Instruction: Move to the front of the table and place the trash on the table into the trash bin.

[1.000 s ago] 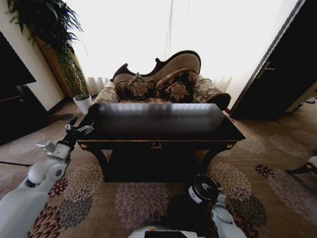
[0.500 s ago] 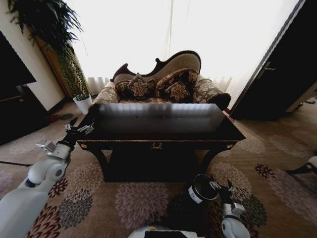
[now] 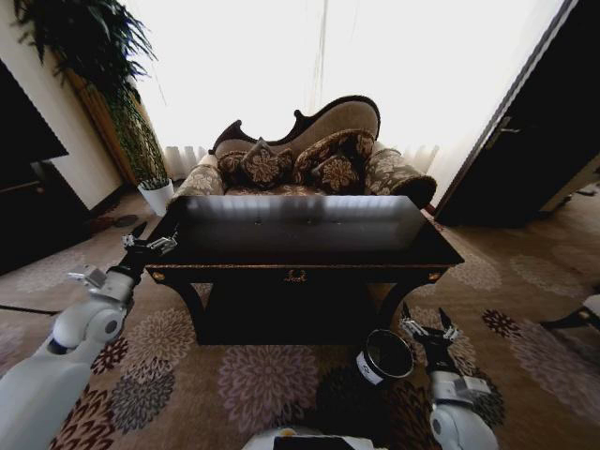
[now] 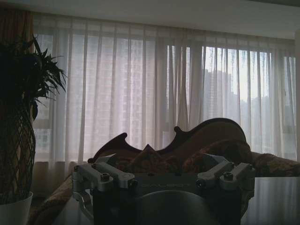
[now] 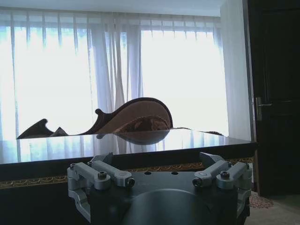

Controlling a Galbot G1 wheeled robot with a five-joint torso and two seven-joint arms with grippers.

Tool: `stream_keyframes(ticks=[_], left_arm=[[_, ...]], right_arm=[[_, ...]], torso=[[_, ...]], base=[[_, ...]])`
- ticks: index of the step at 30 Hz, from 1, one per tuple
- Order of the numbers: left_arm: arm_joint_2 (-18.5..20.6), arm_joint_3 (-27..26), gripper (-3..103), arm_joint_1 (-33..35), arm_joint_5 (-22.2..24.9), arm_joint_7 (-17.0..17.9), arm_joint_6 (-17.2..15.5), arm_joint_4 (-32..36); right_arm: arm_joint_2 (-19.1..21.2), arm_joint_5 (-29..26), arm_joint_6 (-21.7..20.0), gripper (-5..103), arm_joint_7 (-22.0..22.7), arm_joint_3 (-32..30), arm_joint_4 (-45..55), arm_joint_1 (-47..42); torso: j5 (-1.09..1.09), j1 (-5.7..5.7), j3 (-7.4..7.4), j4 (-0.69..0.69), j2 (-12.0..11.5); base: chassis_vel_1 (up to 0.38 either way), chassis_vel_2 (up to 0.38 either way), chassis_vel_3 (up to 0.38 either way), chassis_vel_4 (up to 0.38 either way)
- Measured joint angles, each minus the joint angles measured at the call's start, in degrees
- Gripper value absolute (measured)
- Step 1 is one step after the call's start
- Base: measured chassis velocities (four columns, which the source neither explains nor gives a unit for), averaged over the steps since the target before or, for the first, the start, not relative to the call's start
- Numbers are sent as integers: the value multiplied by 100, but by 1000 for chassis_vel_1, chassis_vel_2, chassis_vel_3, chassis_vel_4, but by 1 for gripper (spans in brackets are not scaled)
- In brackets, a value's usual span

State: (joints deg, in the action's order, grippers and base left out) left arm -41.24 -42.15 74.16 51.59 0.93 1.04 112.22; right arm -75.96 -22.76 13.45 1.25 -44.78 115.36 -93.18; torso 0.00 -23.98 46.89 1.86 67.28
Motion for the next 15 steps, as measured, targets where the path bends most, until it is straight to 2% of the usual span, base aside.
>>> stream_keyframes(ticks=[1,4,6,8,10,14,15], left_arm=[[0,0,100,0,0,0,0,0],[0,0,100,0,0,0,0,0],[0,0,100,0,0,0,0,0],[0,0,100,0,0,0,0,0],[0,0,100,0,0,0,0,0],[0,0,100,0,0,0,0,0],[0,0,100,0,0,0,0,0]], right_arm=[[0,0,0,100,0,0,0,0],[462,-315,-406,100,246,131,176,481],[589,-410,-494,100,295,154,230,561],[1056,-599,-694,100,449,211,302,793],[1163,-618,-717,100,480,222,302,842],[1804,-893,-854,100,589,332,244,1107],[1804,-893,-854,100,589,332,244,1107]], torso=[[0,0,0,0,0],[1,-2,1,-2,0],[1,-2,1,-1,0],[1,-2,1,0,0],[1,-2,1,-1,0],[1,-2,1,0,0],[1,-2,1,0,0]], base=[[0,0,0,0],[0,0,0,0],[0,0,0,0],[0,0,0,0],[0,0,0,0],[0,0,0,0],[0,0,0,0]])
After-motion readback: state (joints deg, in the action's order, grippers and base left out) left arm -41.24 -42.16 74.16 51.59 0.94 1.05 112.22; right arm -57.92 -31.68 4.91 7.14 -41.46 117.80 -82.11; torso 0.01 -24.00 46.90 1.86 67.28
